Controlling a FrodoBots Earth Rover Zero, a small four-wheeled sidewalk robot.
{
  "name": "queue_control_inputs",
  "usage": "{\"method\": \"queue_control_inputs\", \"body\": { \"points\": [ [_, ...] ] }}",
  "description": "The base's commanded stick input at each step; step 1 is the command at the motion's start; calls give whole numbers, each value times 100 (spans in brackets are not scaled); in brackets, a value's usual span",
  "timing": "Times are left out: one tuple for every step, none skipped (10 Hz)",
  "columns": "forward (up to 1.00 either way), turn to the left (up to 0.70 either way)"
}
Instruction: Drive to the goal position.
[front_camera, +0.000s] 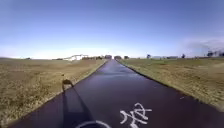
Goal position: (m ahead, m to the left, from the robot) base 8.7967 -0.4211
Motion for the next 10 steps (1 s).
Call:
{"method": "queue_control_inputs", "body": {
  "points": [
    [100, 0],
    [100, 0],
    [100, 0],
    [100, 0],
    [100, 0],
    [100, 0],
    [100, 0],
    [100, 0],
    [100, 0],
    [100, 0]
  ]
}}
